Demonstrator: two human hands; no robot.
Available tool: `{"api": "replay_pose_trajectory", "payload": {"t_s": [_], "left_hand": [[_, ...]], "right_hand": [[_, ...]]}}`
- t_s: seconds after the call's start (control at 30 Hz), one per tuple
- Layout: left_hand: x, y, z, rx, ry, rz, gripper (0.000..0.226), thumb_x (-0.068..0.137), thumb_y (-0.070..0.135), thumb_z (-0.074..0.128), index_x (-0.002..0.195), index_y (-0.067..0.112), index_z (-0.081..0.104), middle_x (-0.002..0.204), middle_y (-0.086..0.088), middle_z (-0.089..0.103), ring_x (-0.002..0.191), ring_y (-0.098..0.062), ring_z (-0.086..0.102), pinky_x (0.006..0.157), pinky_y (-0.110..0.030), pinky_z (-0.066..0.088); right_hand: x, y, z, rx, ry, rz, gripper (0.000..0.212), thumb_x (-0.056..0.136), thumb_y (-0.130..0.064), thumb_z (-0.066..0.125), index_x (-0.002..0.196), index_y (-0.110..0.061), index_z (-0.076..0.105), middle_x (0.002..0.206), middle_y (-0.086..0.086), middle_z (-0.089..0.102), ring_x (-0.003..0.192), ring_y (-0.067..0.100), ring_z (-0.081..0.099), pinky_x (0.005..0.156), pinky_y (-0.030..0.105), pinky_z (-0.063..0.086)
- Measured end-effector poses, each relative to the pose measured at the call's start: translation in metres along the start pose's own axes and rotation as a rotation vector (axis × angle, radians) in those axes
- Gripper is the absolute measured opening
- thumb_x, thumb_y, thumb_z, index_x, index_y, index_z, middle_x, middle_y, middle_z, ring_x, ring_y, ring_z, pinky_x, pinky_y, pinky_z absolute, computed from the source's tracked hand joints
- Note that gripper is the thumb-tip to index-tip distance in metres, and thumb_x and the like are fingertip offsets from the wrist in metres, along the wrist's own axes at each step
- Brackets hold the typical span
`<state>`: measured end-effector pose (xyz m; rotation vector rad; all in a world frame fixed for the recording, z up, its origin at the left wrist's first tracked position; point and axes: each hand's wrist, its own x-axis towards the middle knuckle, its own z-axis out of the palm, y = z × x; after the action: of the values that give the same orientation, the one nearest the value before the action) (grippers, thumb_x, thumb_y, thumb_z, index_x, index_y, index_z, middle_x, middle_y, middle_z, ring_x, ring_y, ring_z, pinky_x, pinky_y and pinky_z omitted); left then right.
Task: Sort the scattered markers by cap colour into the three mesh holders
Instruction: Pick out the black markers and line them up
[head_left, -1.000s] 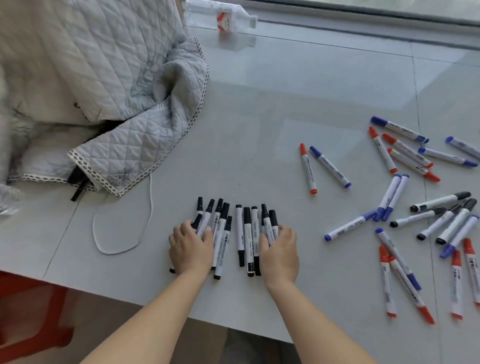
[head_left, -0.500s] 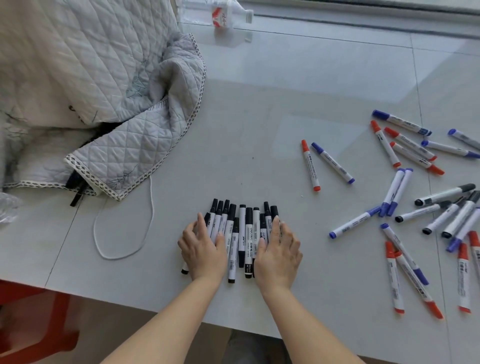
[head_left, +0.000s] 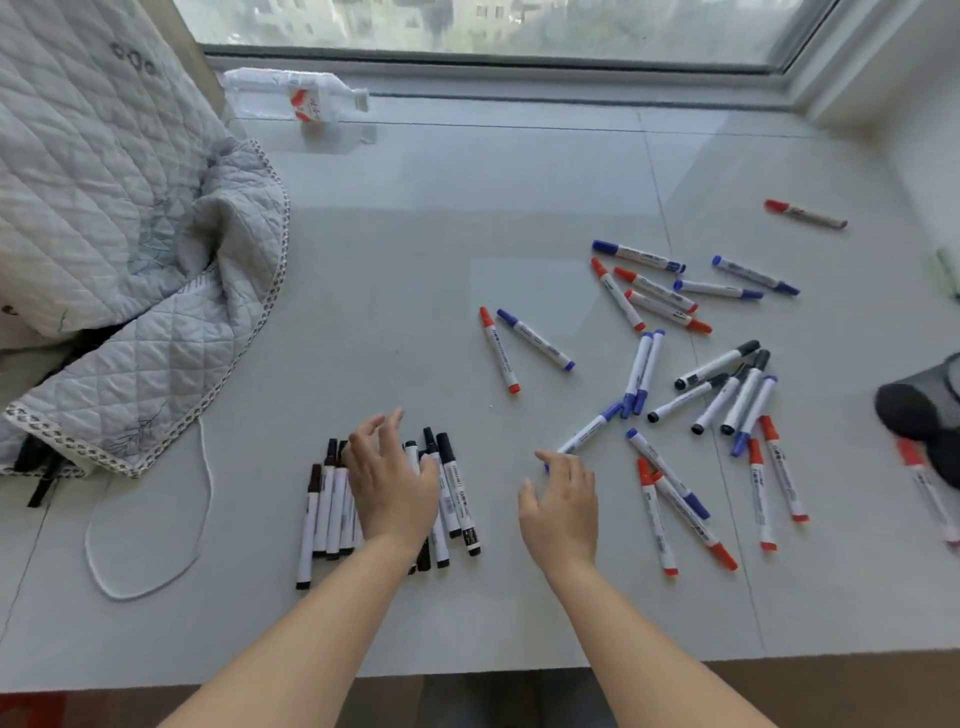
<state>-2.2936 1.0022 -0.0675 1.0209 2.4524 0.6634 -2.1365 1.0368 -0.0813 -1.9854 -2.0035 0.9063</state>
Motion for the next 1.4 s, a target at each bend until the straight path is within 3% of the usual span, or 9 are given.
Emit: {"api": "replay_pose_trajectory", "payload": {"t_s": [0.13,0.23,0.43,0.6,0.83,1.17,1.27,1.33,1.4], "left_hand": [[-0.006,0.068,0.028,-0.069,-0.116,0.203,0.05,0.08,0.008,0.057,0.128,0.013,0.045,0.127,-0.008,0.034,0.116,-0.023,0.038,0.097,-0.028,0.033],[-0.011,0.115,0.056,-0.083,-0.23,0.317,0.045,0.083,0.01,0.056,0.126,0.016,0.047,0.124,-0.003,0.038,0.11,-0.018,0.047,0.084,-0.021,0.039],[-0.016,0.19,0.126,-0.036,-0.399,0.377,0.038,0.086,0.017,0.053,0.124,0.022,0.048,0.12,0.003,0.043,0.096,-0.013,0.055,0.073,-0.02,0.039],[-0.012,0.222,0.177,-0.004,-0.419,0.288,0.038,0.087,0.019,0.053,0.125,0.023,0.047,0.123,0.004,0.046,0.103,-0.01,0.05,0.08,-0.022,0.039],[0.006,0.244,0.221,0.277,-0.359,0.448,0.045,0.088,0.026,0.053,0.132,0.021,0.042,0.128,0.001,0.044,0.117,-0.017,0.042,0.095,-0.029,0.039],[0.02,0.268,0.249,0.553,-0.278,0.568,0.029,0.091,0.037,0.045,0.108,0.014,0.048,0.106,-0.003,0.051,0.097,-0.018,0.047,0.083,-0.029,0.044],[0.026,0.275,0.251,0.6,-0.332,0.558,0.02,0.094,0.025,0.038,0.105,0.009,0.045,0.106,-0.009,0.055,0.097,-0.022,0.051,0.077,-0.029,0.04],[0.029,0.278,0.25,0.603,-0.389,0.502,0.015,0.094,0.014,0.034,0.102,0.008,0.045,0.105,-0.011,0.058,0.095,-0.025,0.056,0.068,-0.03,0.036],[0.029,0.279,0.248,0.574,-0.416,0.469,0.011,0.094,0.012,0.035,0.098,0.008,0.045,0.101,-0.011,0.06,0.088,-0.026,0.058,0.063,-0.031,0.037]], "right_hand": [[0.019,0.047,-0.052,0.038,0.085,0.082,0.028,0.086,-0.013,0.053,0.113,-0.011,0.057,0.114,0.005,0.057,0.109,0.022,0.045,0.094,0.029,0.034],[0.035,0.086,-0.089,0.05,0.125,0.135,0.021,0.086,-0.011,0.051,0.105,-0.01,0.06,0.106,0.006,0.059,0.102,0.023,0.047,0.087,0.029,0.037],[0.086,0.164,-0.154,-0.025,0.116,0.105,0.02,0.086,-0.008,0.049,0.099,-0.01,0.063,0.106,0.007,0.06,0.102,0.025,0.048,0.085,0.032,0.039],[0.134,0.202,-0.188,-0.18,0.026,-0.086,0.022,0.088,-0.012,0.047,0.101,-0.014,0.064,0.105,0.004,0.059,0.098,0.022,0.049,0.077,0.029,0.042],[0.194,0.211,-0.198,-0.477,-0.218,-0.503,0.041,0.086,-0.008,0.045,0.123,-0.022,0.052,0.13,-0.003,0.046,0.112,0.021,0.042,0.085,0.031,0.044],[0.222,0.2,-0.18,-0.702,-0.29,-0.781,0.037,0.084,-0.001,0.044,0.119,-0.013,0.047,0.12,0.005,0.047,0.102,0.026,0.045,0.068,0.031,0.03],[0.224,0.198,-0.182,-0.715,-0.301,-0.79,0.041,0.086,-0.001,0.042,0.125,-0.012,0.044,0.12,0.006,0.048,0.102,0.029,0.047,0.071,0.035,0.036],[0.222,0.198,-0.187,-0.737,-0.23,-0.875,0.035,0.081,-0.002,0.052,0.115,-0.012,0.054,0.107,0.003,0.057,0.093,0.027,0.054,0.067,0.035,0.047],[0.221,0.198,-0.191,-0.782,-0.108,-0.948,0.028,0.063,-0.001,0.066,0.088,-0.014,0.065,0.082,-0.001,0.064,0.069,0.02,0.059,0.052,0.029,0.05]]}}
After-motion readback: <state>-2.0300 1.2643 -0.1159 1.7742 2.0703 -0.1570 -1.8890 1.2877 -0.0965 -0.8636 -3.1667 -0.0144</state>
